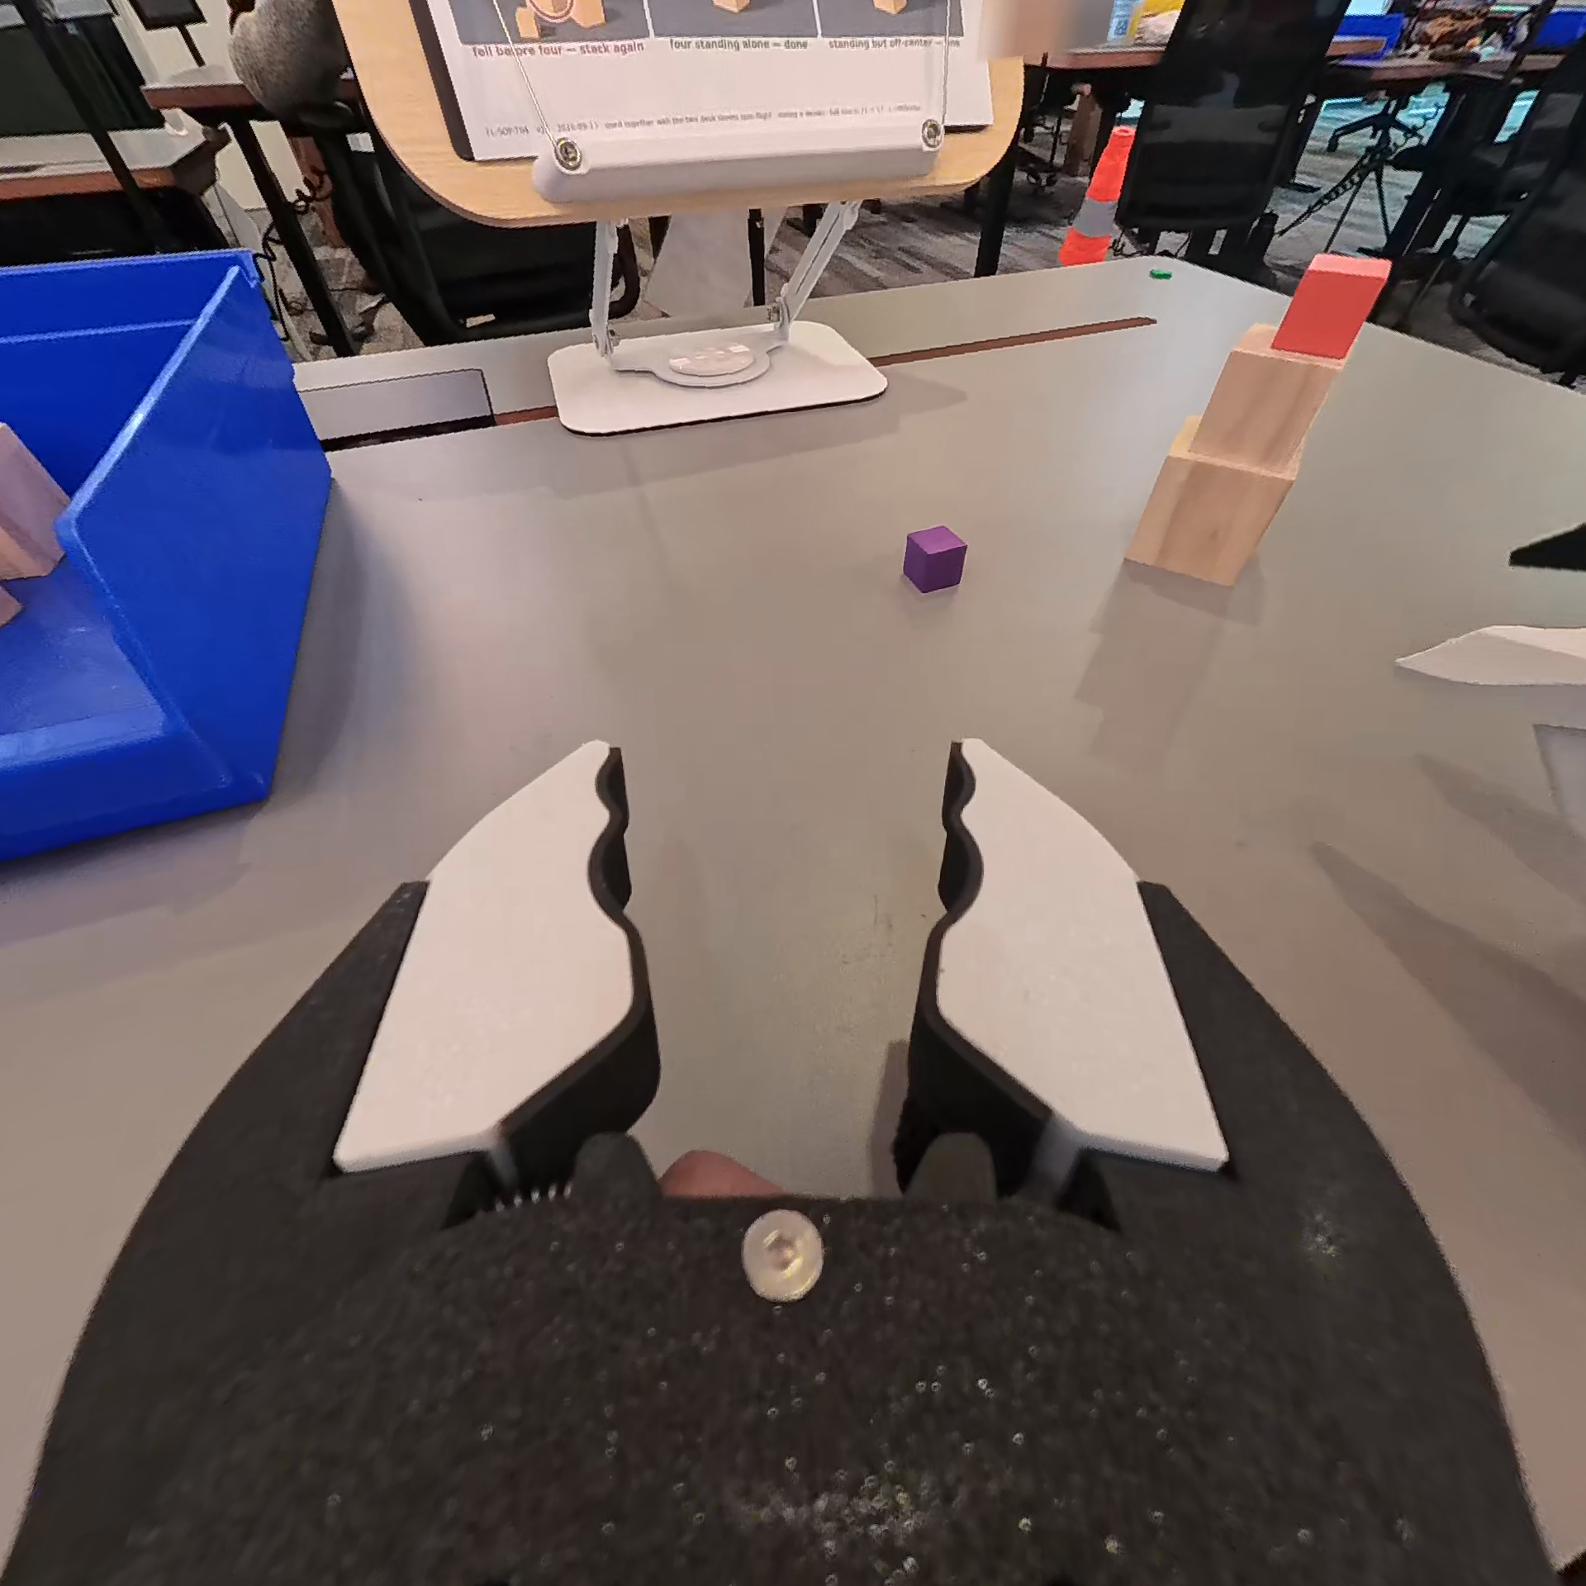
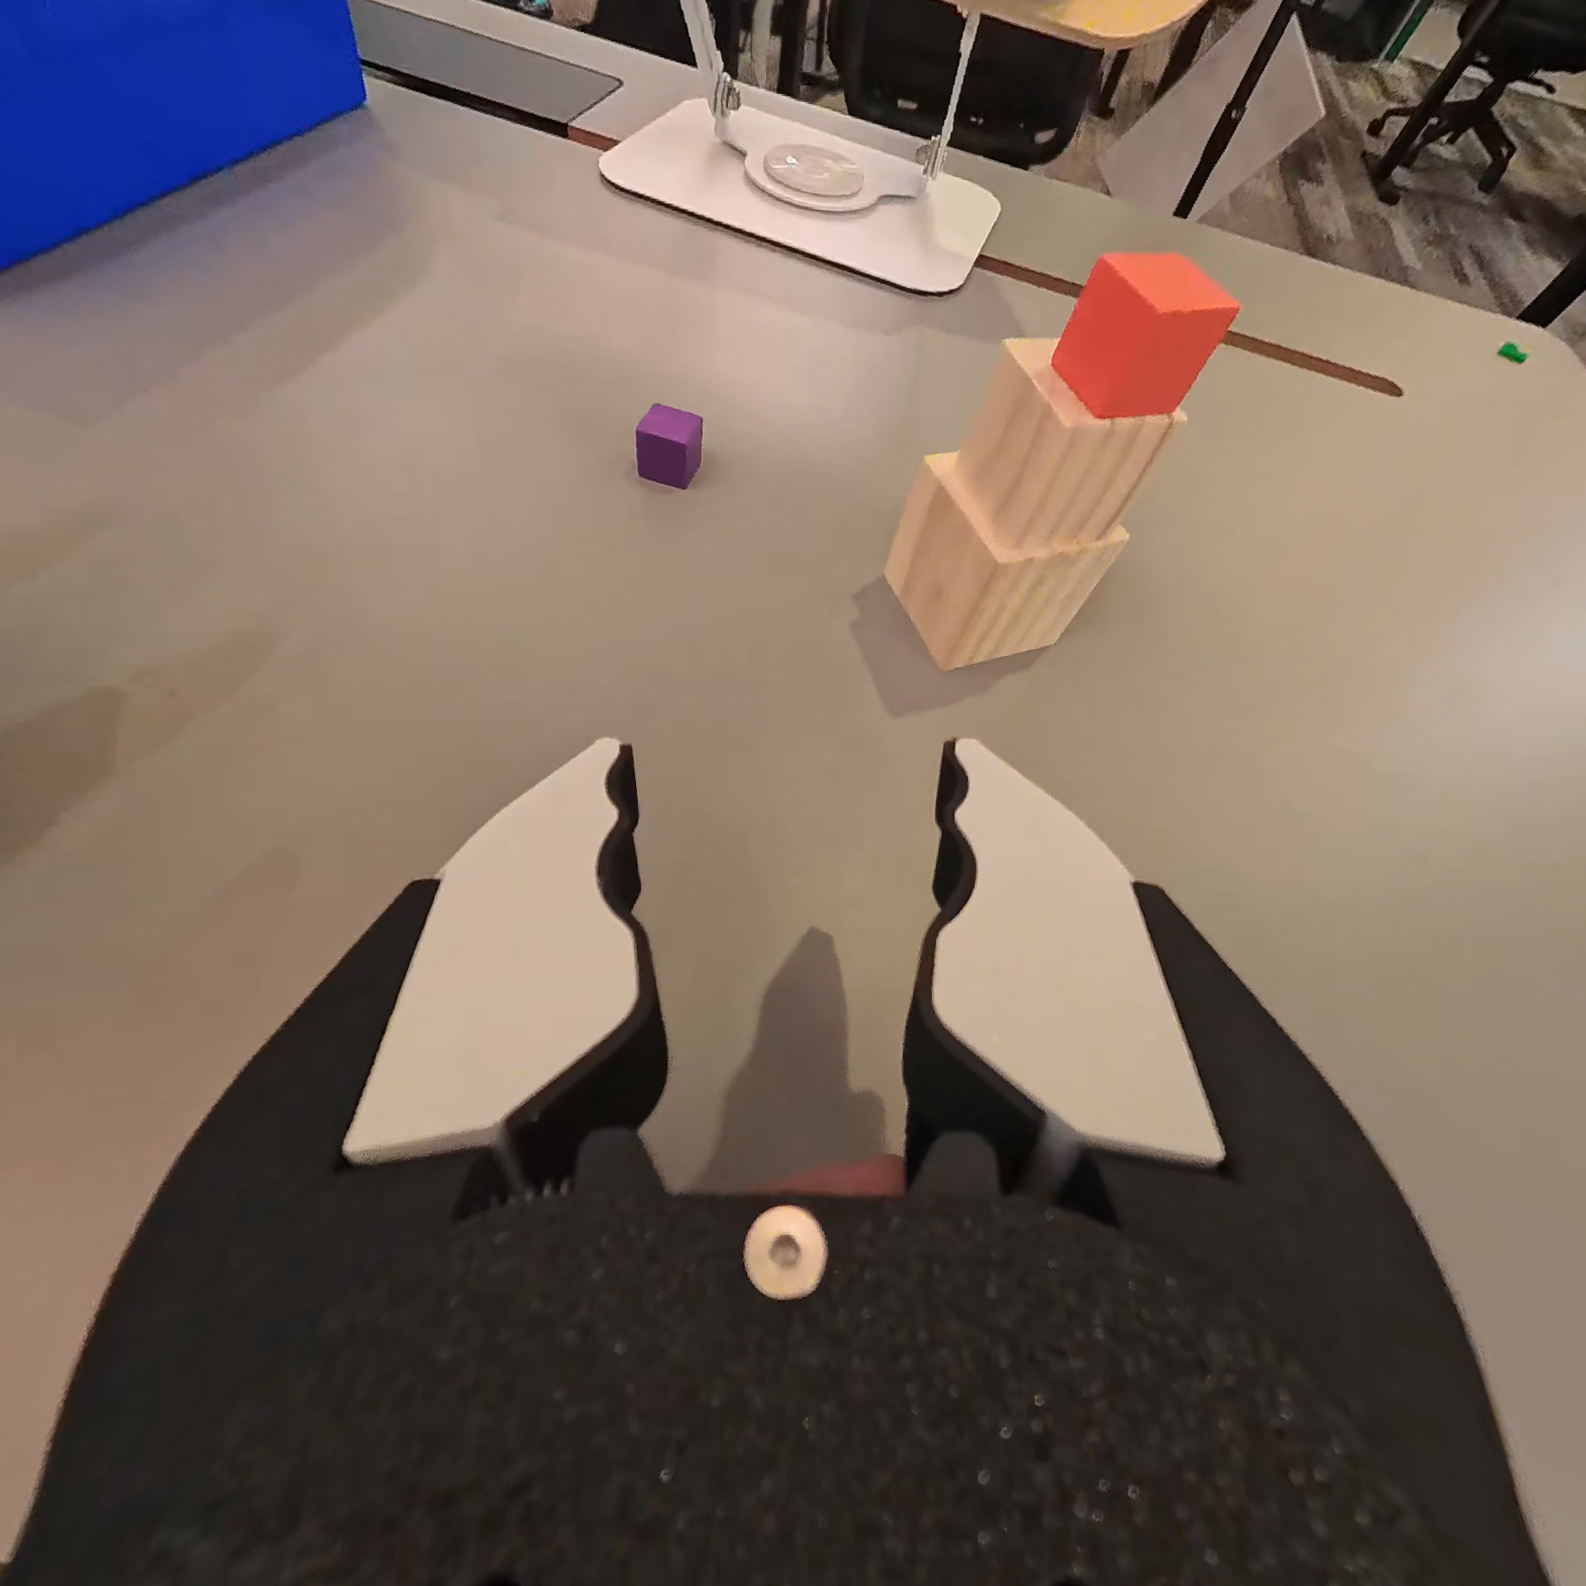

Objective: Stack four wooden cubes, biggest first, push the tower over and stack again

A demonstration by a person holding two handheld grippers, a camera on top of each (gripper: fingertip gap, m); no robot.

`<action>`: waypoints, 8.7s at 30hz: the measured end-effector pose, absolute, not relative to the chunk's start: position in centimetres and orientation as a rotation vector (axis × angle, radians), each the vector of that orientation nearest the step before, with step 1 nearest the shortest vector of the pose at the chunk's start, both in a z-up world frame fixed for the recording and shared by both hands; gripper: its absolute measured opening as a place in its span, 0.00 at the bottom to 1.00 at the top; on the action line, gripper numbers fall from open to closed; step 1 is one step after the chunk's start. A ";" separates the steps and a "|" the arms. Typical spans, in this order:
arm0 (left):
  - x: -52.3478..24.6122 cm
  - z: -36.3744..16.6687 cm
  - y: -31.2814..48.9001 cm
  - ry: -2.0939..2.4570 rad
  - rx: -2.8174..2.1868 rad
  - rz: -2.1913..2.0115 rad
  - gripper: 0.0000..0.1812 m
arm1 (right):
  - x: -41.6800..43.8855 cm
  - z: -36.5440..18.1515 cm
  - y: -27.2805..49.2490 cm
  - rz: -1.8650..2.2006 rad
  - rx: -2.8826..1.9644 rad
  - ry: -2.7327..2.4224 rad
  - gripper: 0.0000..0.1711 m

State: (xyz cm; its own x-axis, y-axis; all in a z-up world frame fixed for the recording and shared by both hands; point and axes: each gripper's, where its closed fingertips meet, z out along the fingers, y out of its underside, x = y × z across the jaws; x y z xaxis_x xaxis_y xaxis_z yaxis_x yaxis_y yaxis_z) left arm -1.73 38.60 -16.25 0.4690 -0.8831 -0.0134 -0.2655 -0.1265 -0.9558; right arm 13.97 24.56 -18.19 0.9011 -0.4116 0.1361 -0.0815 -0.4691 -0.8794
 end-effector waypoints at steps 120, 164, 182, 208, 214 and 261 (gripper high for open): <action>-1.7 -17.1 38.8 1.031 -1.706 -0.703 0.38 | 25.8 -5.4 27.6 -0.297 -2.312 -0.154 0.18; -0.2 -15.2 41.1 0.927 -1.702 -0.654 0.35 | 27.8 -15.3 25.6 -0.010 -2.183 -0.722 0.00; -0.4 -15.7 41.9 0.946 -1.721 -0.567 0.35 | 27.4 -18.3 26.9 0.138 -2.297 -1.206 0.00; 0.0 -15.9 39.3 1.091 -1.698 -0.739 0.33 | 28.0 -21.7 24.5 0.235 -2.677 0.713 0.00; -0.9 -16.0 38.4 1.088 -1.684 -0.787 0.33 | 27.0 -21.0 25.8 0.224 -2.694 0.601 0.00; -5.3 -15.5 43.4 0.933 -1.679 -0.543 0.40 | 17.3 -12.9 28.8 -0.131 -2.092 -0.163 0.14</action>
State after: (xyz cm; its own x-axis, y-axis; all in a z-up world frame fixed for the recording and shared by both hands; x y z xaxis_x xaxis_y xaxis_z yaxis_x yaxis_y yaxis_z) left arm -5.26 43.43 -15.47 0.5870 -0.8031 -0.1021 -0.3071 -0.1041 -0.9460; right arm 17.27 28.79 -12.88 0.9851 0.0627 0.1602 0.1700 -0.4976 -0.8506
